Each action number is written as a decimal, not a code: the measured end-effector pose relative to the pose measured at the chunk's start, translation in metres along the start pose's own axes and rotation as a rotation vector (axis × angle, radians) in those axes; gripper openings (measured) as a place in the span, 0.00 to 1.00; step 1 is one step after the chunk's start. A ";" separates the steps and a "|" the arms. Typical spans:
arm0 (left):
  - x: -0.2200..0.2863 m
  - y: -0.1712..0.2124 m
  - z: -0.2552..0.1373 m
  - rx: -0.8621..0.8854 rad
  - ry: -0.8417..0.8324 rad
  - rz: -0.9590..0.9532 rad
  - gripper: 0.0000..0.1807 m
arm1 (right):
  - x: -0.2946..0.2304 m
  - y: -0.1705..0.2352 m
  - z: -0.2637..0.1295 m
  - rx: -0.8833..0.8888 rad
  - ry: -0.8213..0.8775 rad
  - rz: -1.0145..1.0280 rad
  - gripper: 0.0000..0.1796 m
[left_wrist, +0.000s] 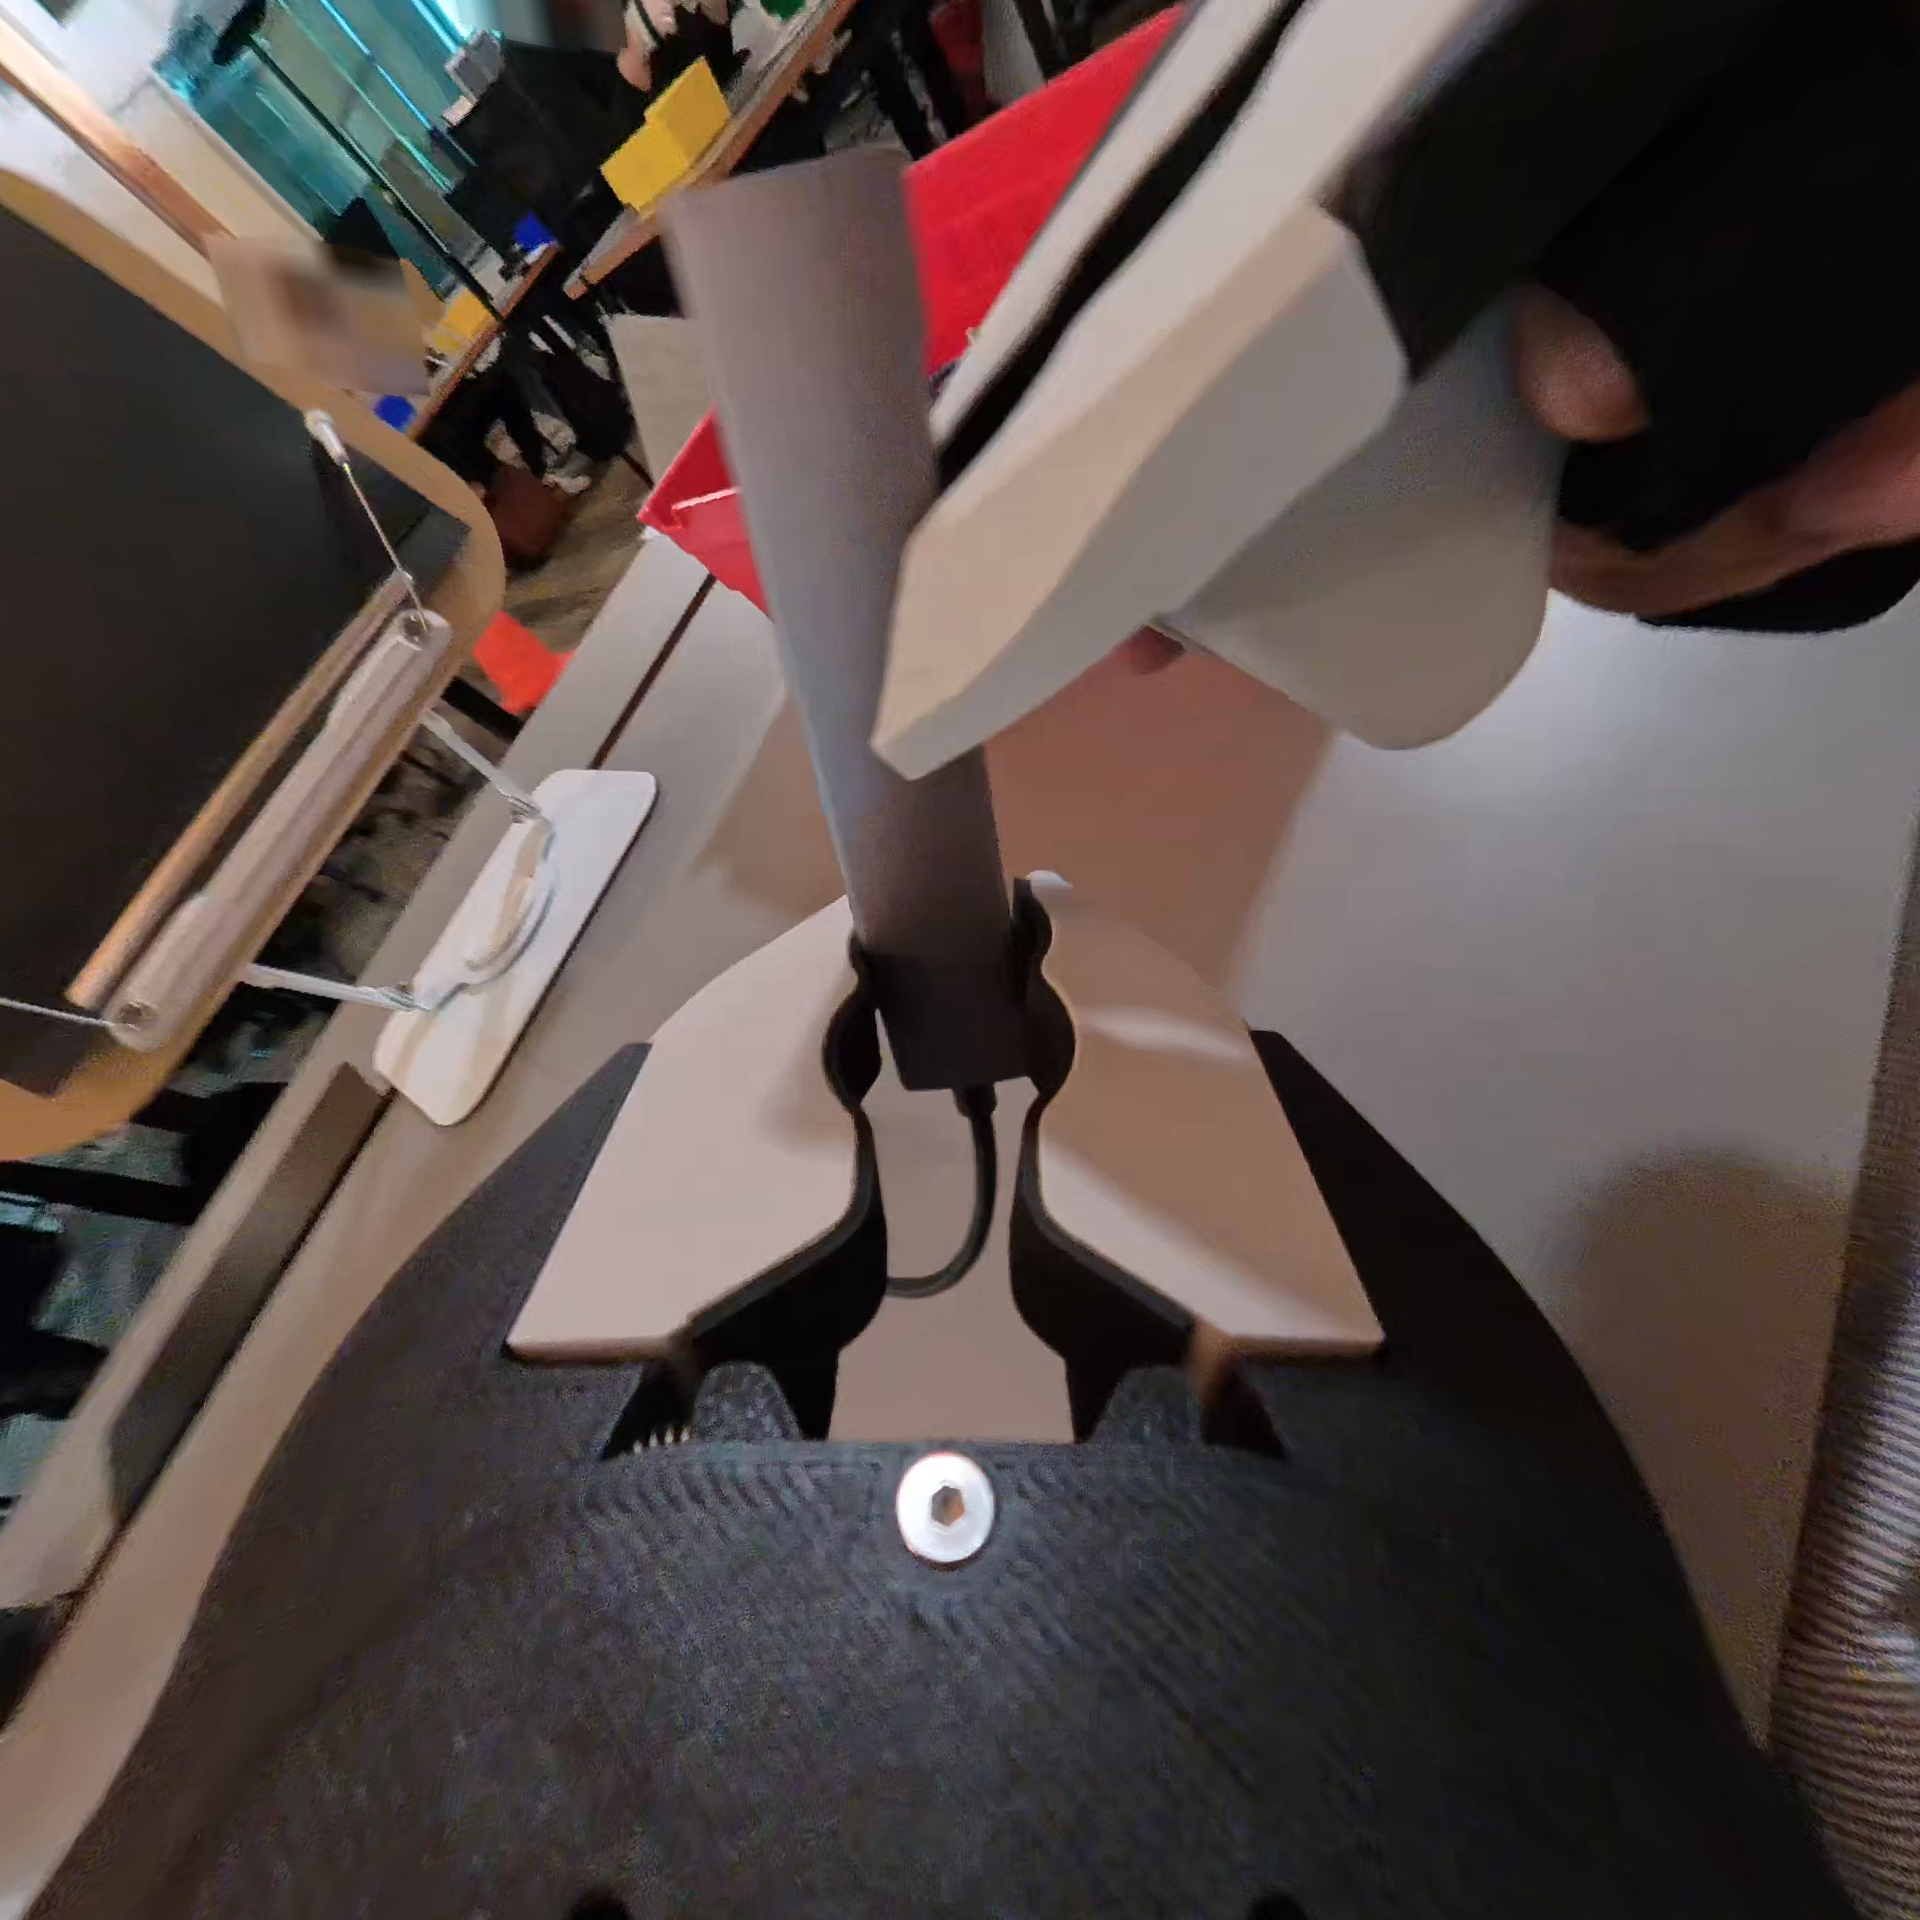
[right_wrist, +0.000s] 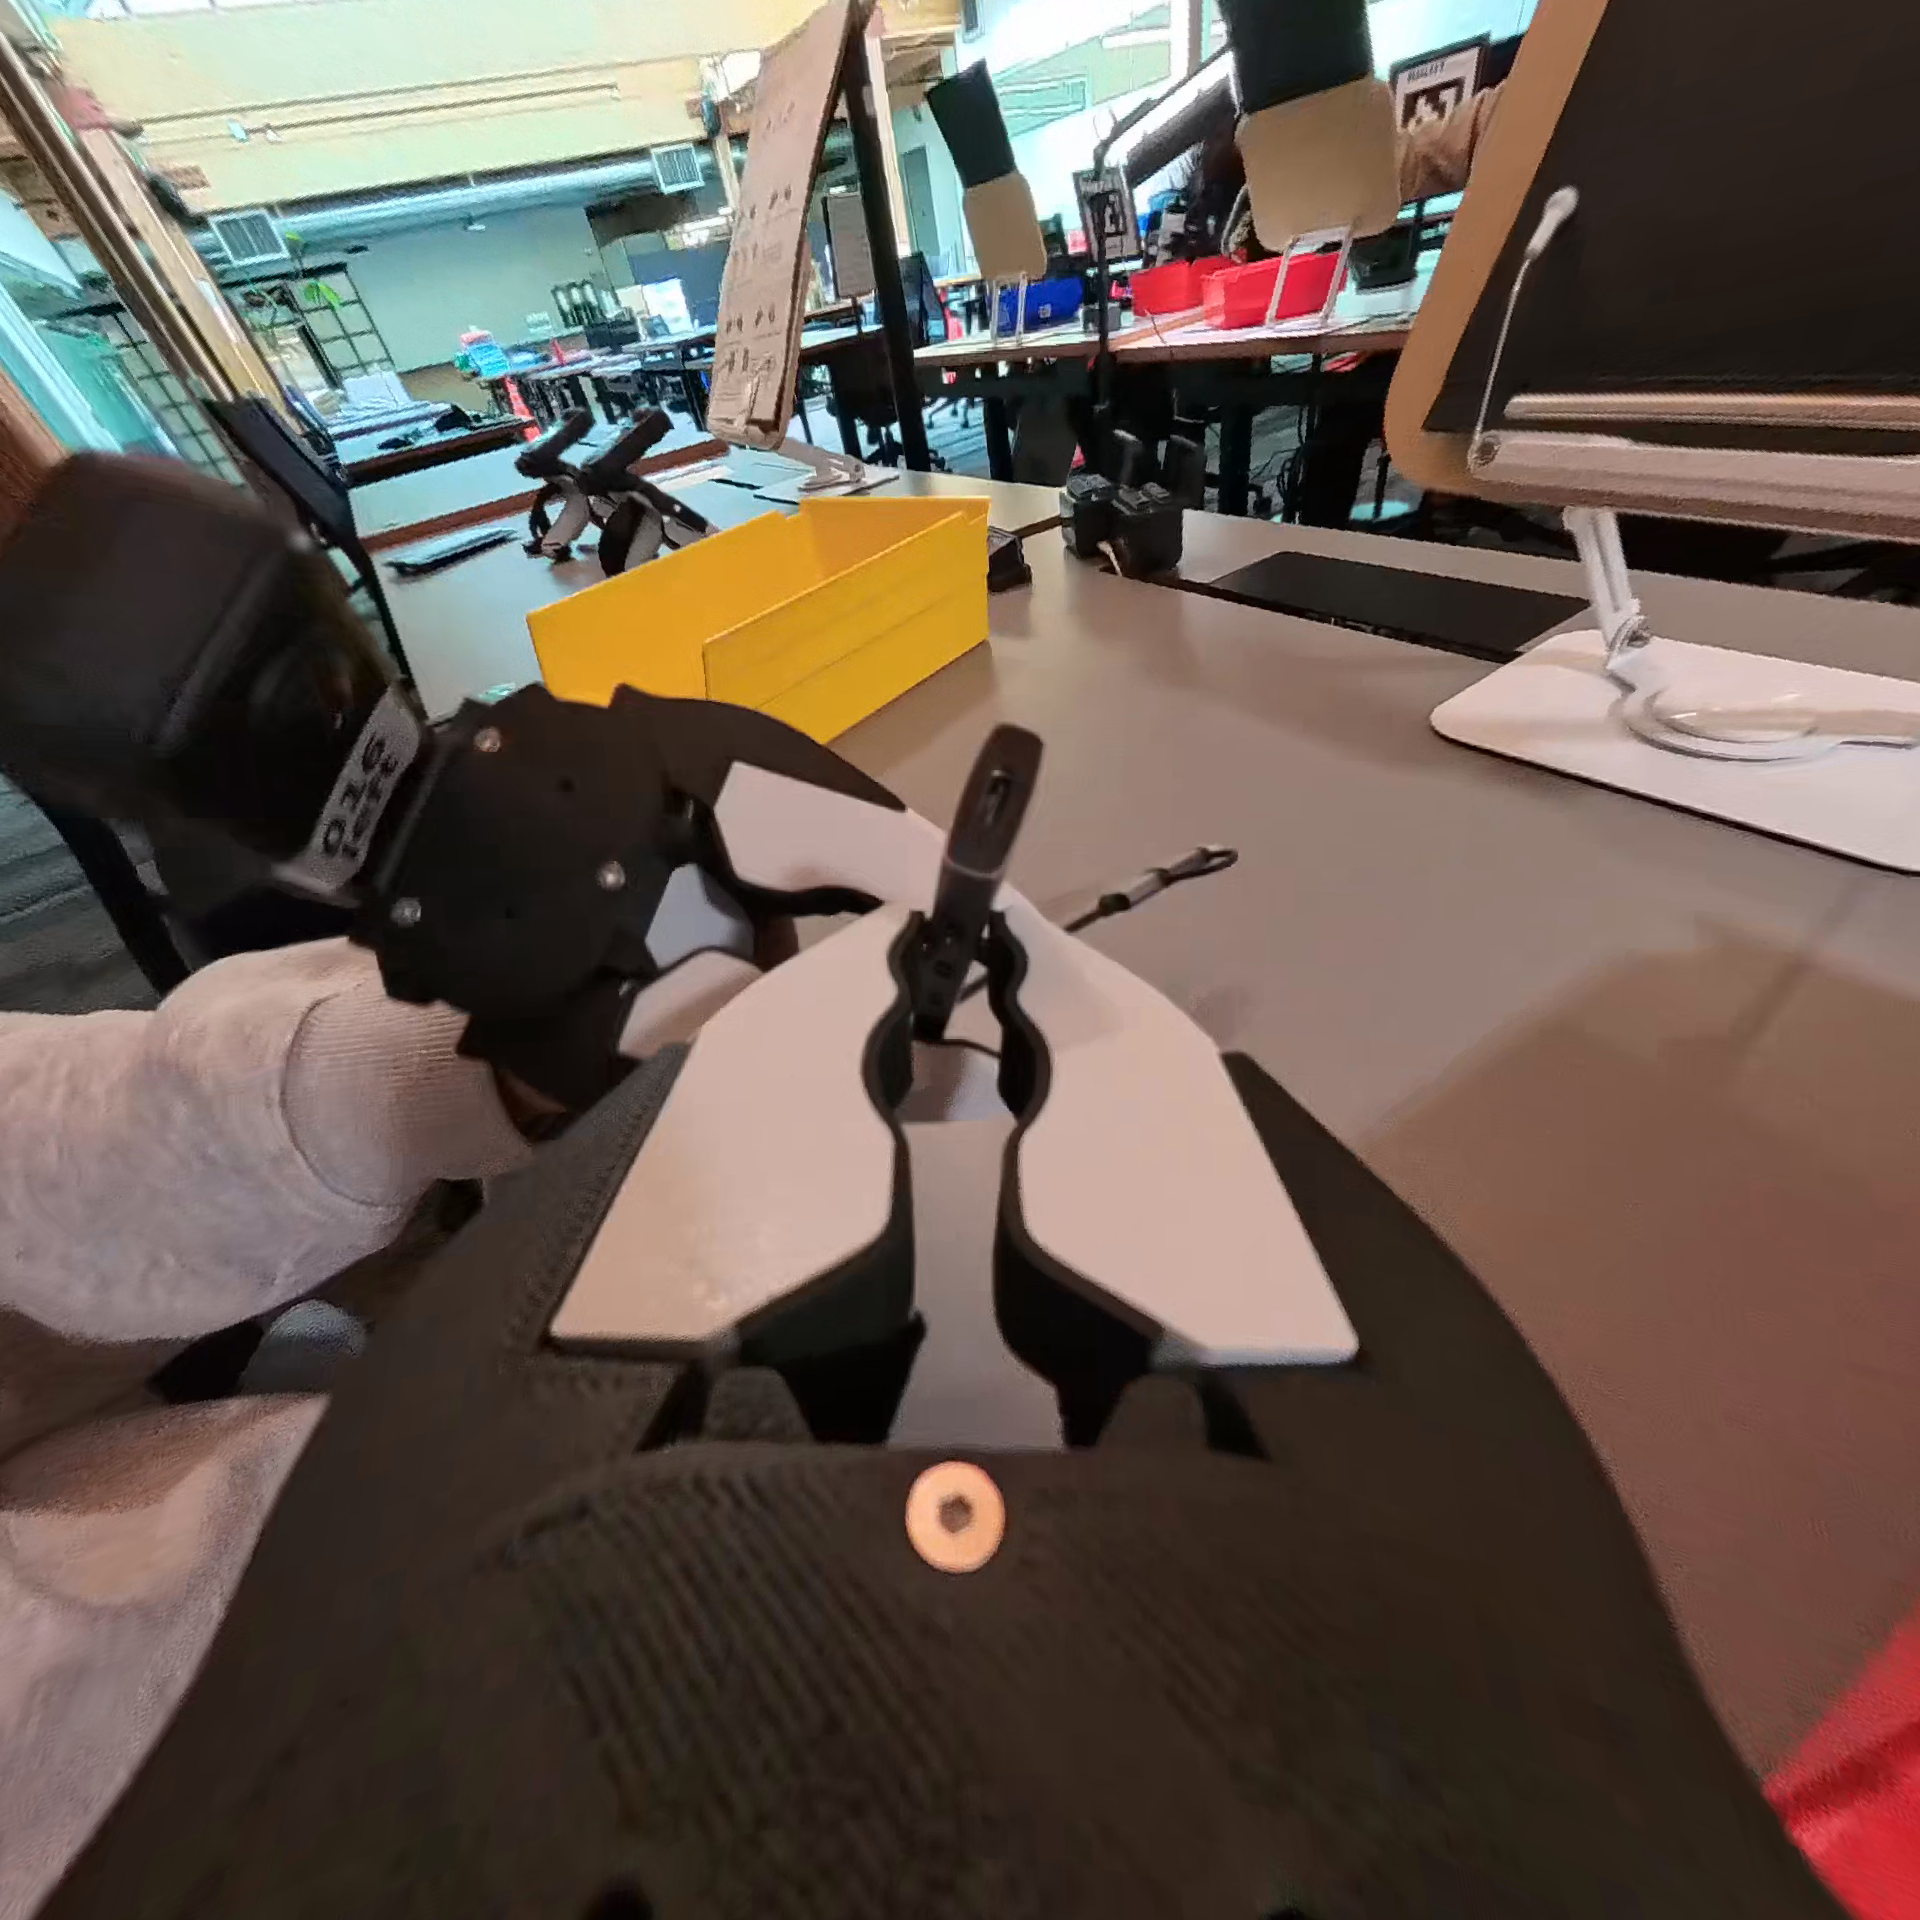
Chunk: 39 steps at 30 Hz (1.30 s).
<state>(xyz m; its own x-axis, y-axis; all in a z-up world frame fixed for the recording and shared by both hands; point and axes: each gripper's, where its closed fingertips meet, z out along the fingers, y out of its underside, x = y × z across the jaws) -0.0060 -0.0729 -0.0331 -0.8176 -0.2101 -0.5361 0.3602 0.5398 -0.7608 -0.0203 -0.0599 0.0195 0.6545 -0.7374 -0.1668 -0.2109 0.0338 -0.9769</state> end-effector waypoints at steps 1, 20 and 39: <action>0.004 -0.001 0.002 -0.001 -0.009 0.032 0.15 | 0.001 0.002 -0.002 0.003 0.002 0.001 0.06; -0.039 0.029 0.005 0.247 0.160 -0.694 0.27 | 0.126 -0.218 -0.193 0.673 0.316 -0.211 0.05; -0.043 0.041 0.009 0.264 0.218 -0.859 0.25 | 0.322 0.005 -0.098 -0.745 0.279 -0.736 0.05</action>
<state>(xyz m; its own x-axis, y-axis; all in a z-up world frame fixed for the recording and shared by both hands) 0.0479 -0.0490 -0.0445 -0.9082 -0.2794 0.3115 -0.3405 0.0606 -0.9383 0.1183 -0.3638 -0.0262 0.6324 -0.5399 0.5555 -0.2837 -0.8287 -0.4824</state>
